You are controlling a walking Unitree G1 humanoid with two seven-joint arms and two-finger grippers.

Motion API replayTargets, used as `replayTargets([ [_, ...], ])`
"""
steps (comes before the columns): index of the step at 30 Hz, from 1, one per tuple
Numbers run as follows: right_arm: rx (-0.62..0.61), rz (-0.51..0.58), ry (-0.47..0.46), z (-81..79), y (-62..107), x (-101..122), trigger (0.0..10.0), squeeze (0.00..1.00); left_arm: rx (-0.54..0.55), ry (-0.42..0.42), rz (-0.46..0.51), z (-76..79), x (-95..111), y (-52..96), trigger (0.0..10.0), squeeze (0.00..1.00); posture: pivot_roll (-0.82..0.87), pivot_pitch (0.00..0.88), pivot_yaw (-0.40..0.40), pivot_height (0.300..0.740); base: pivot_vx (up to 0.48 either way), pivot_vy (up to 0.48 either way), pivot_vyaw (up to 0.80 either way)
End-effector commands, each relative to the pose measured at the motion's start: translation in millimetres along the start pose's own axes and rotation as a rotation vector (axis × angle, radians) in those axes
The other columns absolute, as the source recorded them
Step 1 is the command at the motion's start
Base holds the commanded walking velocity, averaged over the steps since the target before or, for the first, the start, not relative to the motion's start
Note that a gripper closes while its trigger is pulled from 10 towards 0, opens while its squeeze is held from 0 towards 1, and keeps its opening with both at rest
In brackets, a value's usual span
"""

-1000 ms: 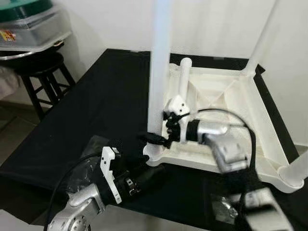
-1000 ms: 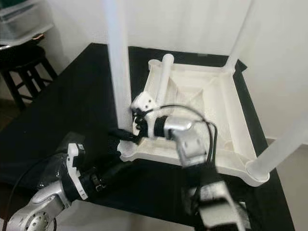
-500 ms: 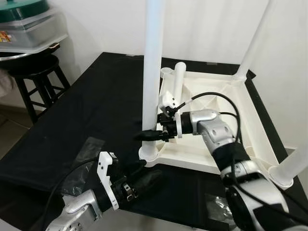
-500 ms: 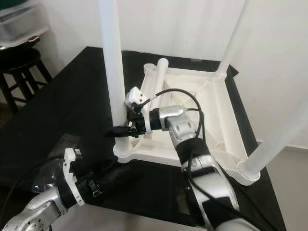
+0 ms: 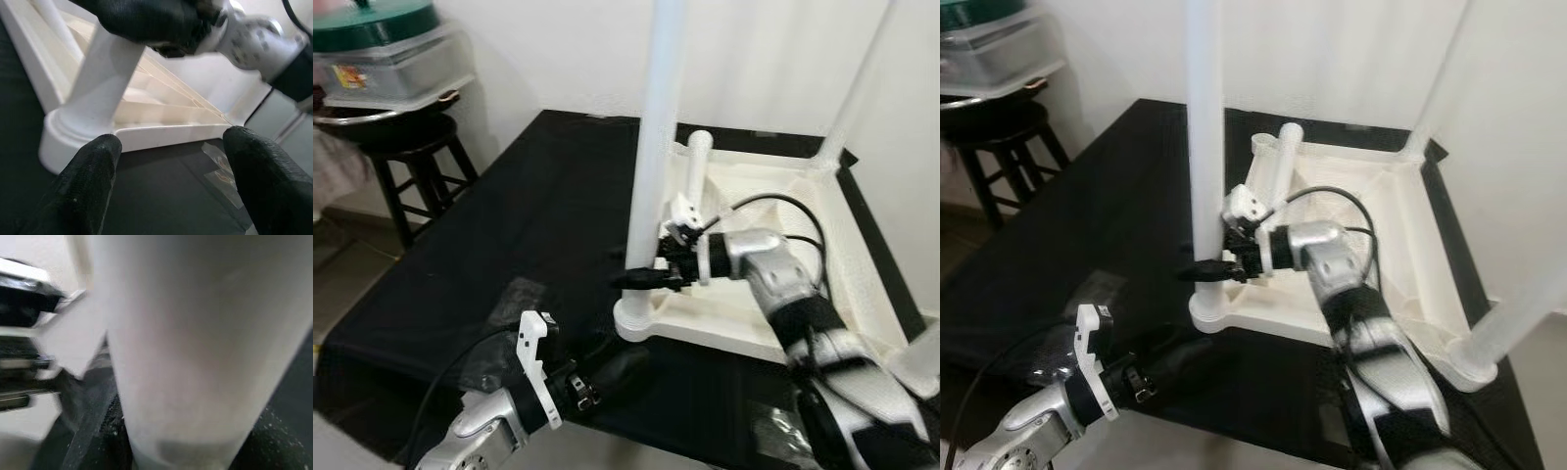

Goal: Building children table

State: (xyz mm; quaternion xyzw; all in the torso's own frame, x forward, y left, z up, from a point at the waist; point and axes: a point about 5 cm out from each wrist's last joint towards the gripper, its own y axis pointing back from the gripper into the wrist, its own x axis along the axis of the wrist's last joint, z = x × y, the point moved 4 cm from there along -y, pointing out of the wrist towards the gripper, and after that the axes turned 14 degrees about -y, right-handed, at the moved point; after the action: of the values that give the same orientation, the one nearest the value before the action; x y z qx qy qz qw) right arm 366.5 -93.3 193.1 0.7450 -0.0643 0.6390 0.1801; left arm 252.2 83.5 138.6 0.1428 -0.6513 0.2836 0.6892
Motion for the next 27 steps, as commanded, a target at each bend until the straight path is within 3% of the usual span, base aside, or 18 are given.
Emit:
replayTargets([
  [1,-0.322,-0.104,-0.119,26.9,26.2,-43,0.0,0.0,-0.015,0.008,-0.002,2.9,1,2.2,10.0,0.0,-0.01,0.155,-0.034,0.74,0.0,0.0,0.0],
  [2,-0.601,-0.008,-0.208,26.9,27.1,-55,0.0,0.0,-0.017,0.008,-0.002,1.3,2,3.4,10.0,0.0,-0.02,0.16,-0.022,0.74,0.0,0.0,0.0],
  [3,-0.841,0.066,-0.284,16.2,31.1,-70,0.0,0.0,-0.016,0.008,-0.001,-0.3,3,4.2,10.0,0.0,-0.02,0.161,-0.015,0.74,0.0,0.0,0.0],
  [4,-0.841,0.066,-0.284,16.2,31.1,-70,0.0,0.0,-0.016,0.008,-0.001,-0.3,3,4.2,10.0,0.0,-0.02,0.161,-0.015,0.74,0.0,0.0,0.0],
  [5,-0.765,0.006,-0.368,-27.6,0.9,-93,0.0,0.0,-0.018,0.008,-0.001,-1.7,4,4.1,10.0,0.0,-0.03,0.167,0.007,0.74,0.0,0.0,0.0],
  [6,-0.765,0.006,-0.368,-27.6,0.9,-93,0.0,0.0,-0.018,0.008,-0.001,-1.7,4,4.1,10.0,0.0,-0.03,0.167,0.007,0.74,0.0,0.0,0.0],
  [7,-0.749,0.049,-0.255,-38.5,-6.4,-76,0.0,0.0,-0.024,0.007,-0.006,-3.4,3,4.0,10.0,0.0,-0.04,0.151,0.026,0.74,0.0,0.0,0.0],
  [9,-0.694,0.065,-0.29,-40.5,-15.0,-72,0.0,0.0,-0.026,0.007,-0.01,-4.9,3,4.0,10.0,0.0,-0.04,0.144,0.035,0.74,0.0,0.0,0.0],
  [15,-0.621,-0.017,-0.296,-32.8,-21.2,-83,0.0,0.0,-0.037,0.01,-0.017,-4.9,2,2.2,10.0,0.0,-0.03,0.136,0.024,0.74,0.0,0.0,0.0],
  [16,-0.615,-0.038,-0.286,-34.1,-21.6,-81,10.0,0.0,-0.027,0.01,-0.015,-5.5,2,2.4,10.0,0.0,-0.01,0.134,0.015,0.74,0.0,0.0,0.0],
  [18,-0.593,-0.032,-0.28,-35.3,-22.5,-74,10.0,0.0,-0.019,0.008,-0.013,-6.1,2,2.8,10.0,0.0,-0.01,0.134,0.015,0.74,0.0,0.0,0.0],
  [19,-0.574,-0.005,-0.301,-36.1,-21.4,-65,10.0,1.0,-0.014,0.007,-0.011,-6.3,2,2.8,10.0,0.0,-0.01,0.125,0.006,0.74,0.0,0.0,0.0],
  [20,-0.574,-0.005,-0.301,-36.1,-21.4,-65,10.0,1.0,-0.014,0.007,-0.011,-6.3,2,2.8,10.0,0.0,-0.01,0.125,0.006,0.74,0.0,0.0,0.0],
  [23,-0.299,0.053,-0.145,-38.8,-15.7,-17,10.0,1.0,-0.016,0.007,-0.009,-5.7,1,0.6,10.0,0.0,-0.01,0.116,-0.001,0.74,0.0,0.0,0.0],
  [24,-0.299,0.053,-0.145,-38.8,-15.7,-17,10.0,1.0,-0.016,0.007,-0.009,-5.7,1,0.6,10.0,0.0,-0.01,0.116,-0.001,0.74,0.0,0.0,0.0],
  [25,-0.217,0.051,-0.068,-36.6,-11.8,-6,10.0,1.0,-0.018,0.008,-0.008,-5.2,1,-0.4,10.0,0.0,0.0,0.112,-0.007,0.74,0.0,0.0,0.0],
  [26,-0.122,0.032,0.015,-31.8,-7.0,3,10.0,0.62,-0.022,0.01,-0.008,-4.3,0,-1.9,10.0,0.0,0.0,0.111,-0.011,0.74,0.0,0.0,0.0],
  [27,-0.122,0.032,0.015,-31.8,-7.0,3,10.0,0.62,-0.022,0.01,-0.008,-4.3,0,-1.9,10.0,0.0,0.0,0.111,-0.011,0.74,0.0,0.0,0.0],
])
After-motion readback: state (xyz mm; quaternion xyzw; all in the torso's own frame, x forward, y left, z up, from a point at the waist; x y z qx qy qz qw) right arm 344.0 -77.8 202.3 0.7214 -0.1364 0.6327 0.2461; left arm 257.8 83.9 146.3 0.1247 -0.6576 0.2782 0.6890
